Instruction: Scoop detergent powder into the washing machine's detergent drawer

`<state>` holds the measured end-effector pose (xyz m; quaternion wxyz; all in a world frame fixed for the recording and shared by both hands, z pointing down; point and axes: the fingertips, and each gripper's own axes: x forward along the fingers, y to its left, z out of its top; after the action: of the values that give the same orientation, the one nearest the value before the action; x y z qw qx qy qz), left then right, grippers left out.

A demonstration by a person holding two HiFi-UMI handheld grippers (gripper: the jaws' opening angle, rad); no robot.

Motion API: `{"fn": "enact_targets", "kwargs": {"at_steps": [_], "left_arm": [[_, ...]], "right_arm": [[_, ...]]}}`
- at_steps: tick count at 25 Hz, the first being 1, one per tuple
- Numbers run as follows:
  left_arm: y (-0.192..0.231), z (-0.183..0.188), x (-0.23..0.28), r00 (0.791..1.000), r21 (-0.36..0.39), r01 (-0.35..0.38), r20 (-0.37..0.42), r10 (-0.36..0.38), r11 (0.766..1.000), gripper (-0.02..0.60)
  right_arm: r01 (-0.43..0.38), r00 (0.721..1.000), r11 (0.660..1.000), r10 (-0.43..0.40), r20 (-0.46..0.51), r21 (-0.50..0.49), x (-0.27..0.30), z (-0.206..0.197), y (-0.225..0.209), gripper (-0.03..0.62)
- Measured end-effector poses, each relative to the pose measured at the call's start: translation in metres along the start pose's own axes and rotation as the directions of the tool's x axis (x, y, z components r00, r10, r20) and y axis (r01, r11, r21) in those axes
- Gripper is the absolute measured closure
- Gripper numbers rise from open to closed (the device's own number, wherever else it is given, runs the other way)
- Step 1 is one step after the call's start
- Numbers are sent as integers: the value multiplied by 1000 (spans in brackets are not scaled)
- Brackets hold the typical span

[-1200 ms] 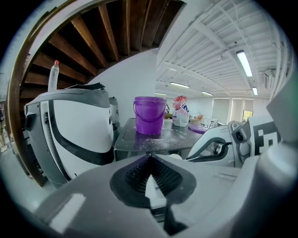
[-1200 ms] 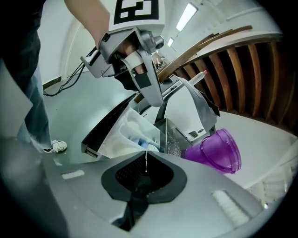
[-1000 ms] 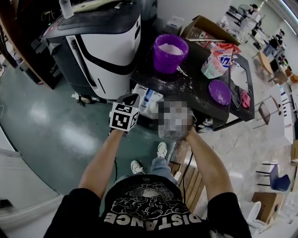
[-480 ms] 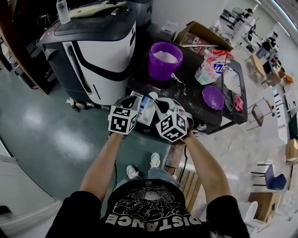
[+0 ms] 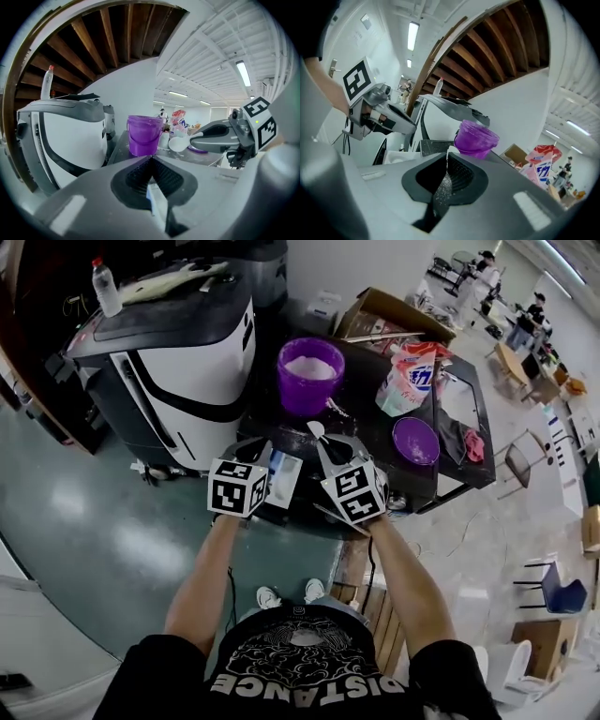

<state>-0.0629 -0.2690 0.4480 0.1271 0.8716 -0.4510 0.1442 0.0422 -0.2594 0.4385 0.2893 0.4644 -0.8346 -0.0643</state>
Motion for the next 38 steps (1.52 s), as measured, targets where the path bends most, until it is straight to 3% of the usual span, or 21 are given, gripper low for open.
{"fn": "enact_targets", "kwargs": {"at_steps": [7,16,30,38], "left_arm": [[-8,27,7,999,14,-41,20,41,999,580],[-27,49,14,994,33,-90,59,88,995,581],[-24,56,0,984,43,-167,71,164,985,580],[-32,57,0,984,58,-169,67,165,984,580]], "right_arm": [[31,997,988,-41,64,149,-20,-5,-47,562],[-11,985,958,-39,168,285,-43,9,-82,561],[-63,978,921,-19,205,386,-49,5,-92,560],[-75,980,913,-8,201,402,-50,-1,-90,560]]}}
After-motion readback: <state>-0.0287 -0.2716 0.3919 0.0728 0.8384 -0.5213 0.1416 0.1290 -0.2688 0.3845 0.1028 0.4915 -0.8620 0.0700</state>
